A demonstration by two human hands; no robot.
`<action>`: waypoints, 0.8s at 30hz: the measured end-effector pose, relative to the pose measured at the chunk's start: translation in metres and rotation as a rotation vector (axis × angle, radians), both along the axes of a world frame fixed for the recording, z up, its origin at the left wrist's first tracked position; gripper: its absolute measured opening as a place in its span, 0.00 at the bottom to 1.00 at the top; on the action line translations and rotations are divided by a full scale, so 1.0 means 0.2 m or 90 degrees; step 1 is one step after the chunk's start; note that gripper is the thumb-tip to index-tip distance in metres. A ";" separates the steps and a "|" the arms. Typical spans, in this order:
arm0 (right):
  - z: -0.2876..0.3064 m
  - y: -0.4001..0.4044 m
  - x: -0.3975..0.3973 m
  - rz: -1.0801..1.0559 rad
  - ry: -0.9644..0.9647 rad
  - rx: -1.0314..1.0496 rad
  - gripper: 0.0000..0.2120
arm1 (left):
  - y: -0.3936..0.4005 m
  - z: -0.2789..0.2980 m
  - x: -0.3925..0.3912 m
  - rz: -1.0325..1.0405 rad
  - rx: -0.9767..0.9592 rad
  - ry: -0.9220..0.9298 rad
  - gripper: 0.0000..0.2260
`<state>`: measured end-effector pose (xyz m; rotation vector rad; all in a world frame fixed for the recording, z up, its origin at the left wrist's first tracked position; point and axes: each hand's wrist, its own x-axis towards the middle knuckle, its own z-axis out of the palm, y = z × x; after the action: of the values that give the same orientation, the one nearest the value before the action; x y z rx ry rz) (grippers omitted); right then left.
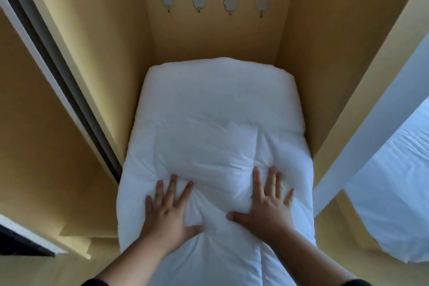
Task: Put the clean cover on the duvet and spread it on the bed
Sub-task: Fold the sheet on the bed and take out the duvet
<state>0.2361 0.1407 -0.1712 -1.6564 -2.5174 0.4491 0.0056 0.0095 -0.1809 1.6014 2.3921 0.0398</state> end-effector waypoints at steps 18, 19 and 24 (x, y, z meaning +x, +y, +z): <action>-0.25 0.29 0.48 -0.344 0.526 -0.254 0.20 | -0.10 -0.25 -0.72 0.412 0.285 -0.603 0.34; -0.26 0.31 0.48 -0.318 0.561 -0.304 0.17 | -0.09 -0.25 -0.73 0.405 0.284 -0.627 0.29; -0.29 0.40 0.49 -0.277 0.634 -0.420 0.26 | -0.09 -0.20 -0.77 0.386 0.273 -0.734 0.27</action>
<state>0.3348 0.2209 -0.2291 -1.4737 -1.3016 1.6473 -0.1475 -0.0082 -0.2212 0.5367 1.7986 1.2582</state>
